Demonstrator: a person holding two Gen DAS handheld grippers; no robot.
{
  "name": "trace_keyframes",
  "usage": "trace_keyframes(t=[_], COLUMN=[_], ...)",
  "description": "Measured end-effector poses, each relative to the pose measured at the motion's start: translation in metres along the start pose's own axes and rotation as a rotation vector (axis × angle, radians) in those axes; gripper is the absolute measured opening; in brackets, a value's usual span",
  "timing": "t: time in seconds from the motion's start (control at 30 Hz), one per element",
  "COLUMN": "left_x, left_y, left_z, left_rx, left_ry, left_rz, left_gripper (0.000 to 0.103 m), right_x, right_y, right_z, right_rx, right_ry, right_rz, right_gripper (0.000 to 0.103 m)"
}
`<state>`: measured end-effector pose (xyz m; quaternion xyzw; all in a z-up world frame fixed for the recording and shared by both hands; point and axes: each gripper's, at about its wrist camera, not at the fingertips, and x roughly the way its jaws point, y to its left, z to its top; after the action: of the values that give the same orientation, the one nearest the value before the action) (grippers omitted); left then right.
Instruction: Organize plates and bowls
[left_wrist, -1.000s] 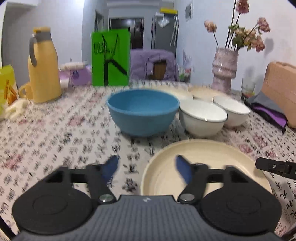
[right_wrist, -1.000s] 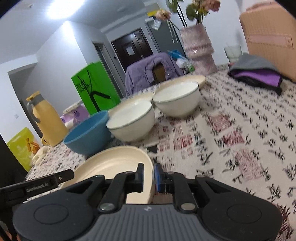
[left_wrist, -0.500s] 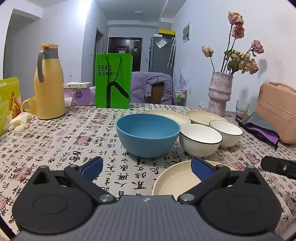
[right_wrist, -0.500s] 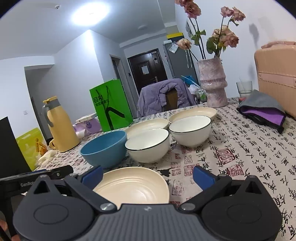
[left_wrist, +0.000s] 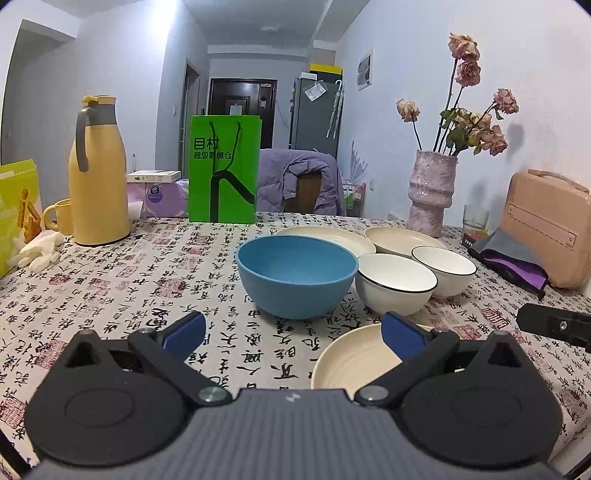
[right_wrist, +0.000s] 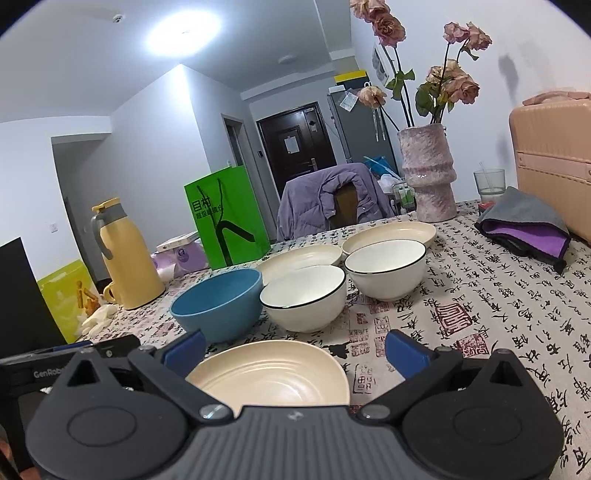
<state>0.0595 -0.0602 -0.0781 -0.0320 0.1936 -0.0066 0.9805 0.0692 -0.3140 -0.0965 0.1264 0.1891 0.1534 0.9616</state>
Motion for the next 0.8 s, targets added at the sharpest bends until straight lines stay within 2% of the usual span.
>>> trace_keyframes(t=[0.43,0.8], left_x=[-0.021,-0.023], left_y=[0.016,0.032], left_z=[0.015,0.028], left_rx=[0.008,-0.02], left_ry=[-0.027,-0.043], left_rz=[0.01,0.023], left_gripper=[0.103,0.103], right_x=[-0.006,0.0], right_y=[0.017,0.024], right_z=[0.013,0.022], right_rx=[-0.002,-0.01], right_ry=[-0.011,-0.001], right_rz=[0.011,0.013], right_gripper=[0.103,0.103])
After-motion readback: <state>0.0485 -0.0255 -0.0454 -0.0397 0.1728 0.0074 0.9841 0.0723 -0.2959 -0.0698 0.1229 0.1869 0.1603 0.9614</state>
